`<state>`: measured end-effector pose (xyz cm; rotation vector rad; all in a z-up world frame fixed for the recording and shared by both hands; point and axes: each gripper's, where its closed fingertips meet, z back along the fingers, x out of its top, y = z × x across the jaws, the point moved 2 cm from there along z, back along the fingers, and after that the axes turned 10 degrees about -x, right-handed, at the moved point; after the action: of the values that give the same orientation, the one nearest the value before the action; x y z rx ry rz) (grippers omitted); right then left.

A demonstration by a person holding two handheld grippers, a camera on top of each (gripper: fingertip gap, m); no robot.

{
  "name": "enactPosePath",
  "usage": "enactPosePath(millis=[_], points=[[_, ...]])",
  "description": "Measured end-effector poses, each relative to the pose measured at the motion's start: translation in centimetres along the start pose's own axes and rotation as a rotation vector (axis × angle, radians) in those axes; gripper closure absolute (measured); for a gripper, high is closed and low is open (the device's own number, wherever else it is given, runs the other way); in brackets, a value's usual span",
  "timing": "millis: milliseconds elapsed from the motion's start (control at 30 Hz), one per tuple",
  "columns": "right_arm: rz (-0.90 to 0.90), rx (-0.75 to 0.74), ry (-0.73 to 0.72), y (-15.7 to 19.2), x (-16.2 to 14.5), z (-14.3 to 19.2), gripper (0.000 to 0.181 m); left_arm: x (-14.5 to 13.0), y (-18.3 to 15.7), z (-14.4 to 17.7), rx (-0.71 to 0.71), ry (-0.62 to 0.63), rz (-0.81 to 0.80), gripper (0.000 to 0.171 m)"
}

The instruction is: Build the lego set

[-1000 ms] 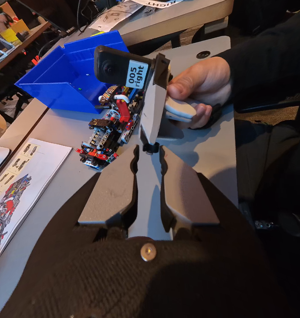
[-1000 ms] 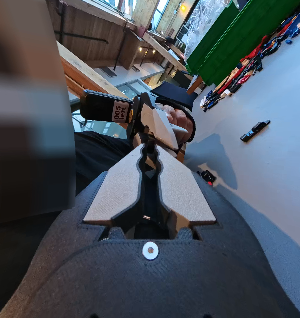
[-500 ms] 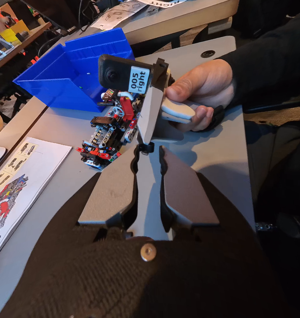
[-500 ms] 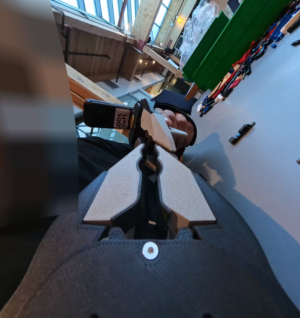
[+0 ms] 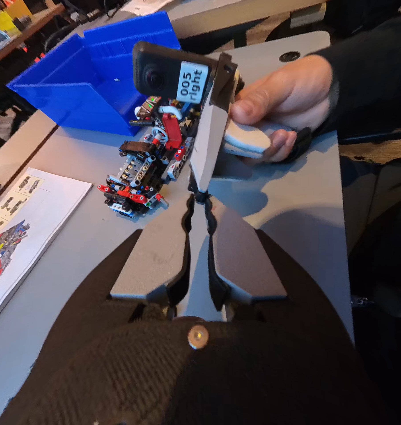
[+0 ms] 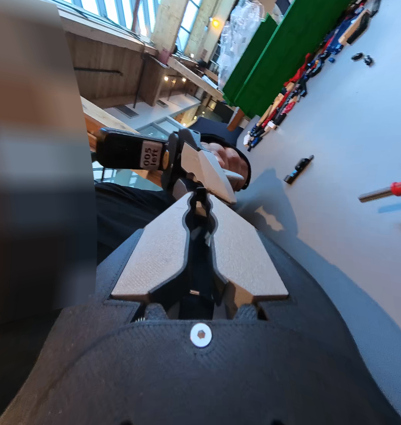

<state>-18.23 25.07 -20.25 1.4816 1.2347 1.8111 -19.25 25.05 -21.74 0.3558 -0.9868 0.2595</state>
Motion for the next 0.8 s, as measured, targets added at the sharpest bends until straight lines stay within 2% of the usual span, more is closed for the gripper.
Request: enactPosePath(millis=[133,233,367,433,500,633,800], points=[[0.024,-0.096,0.030,-0.8,-0.6,0.7,0.176,-0.8,-0.3,-1.0,-0.017,0.040,0.022,0.168],[0.030,-0.142,0.050,-1.2,-0.9,1.1,0.169,-1.5,-0.6,-1.5,-0.057,0.063,0.072,0.171],[0.072,-0.238,0.052,-2.0,-1.0,2.3,0.164,-3.5,-0.9,-2.0,-0.096,0.162,0.123,0.171],[0.102,-0.286,0.060,-2.4,-1.0,2.8,0.167,-4.2,-1.2,-2.2,-0.115,0.198,0.144,0.171],[0.126,-0.284,0.051,-2.2,-0.9,2.8,0.177,-4.5,-1.2,-2.4,-0.111,0.222,0.157,0.171],[0.151,-0.295,0.082,-2.3,-1.2,2.4,0.177,-2.2,-0.8,-1.5,-0.067,0.098,0.112,0.153],[0.099,-0.214,0.071,-1.7,-1.1,1.9,0.177,0.2,-0.9,-0.6,-0.015,-0.009,0.009,0.162]])
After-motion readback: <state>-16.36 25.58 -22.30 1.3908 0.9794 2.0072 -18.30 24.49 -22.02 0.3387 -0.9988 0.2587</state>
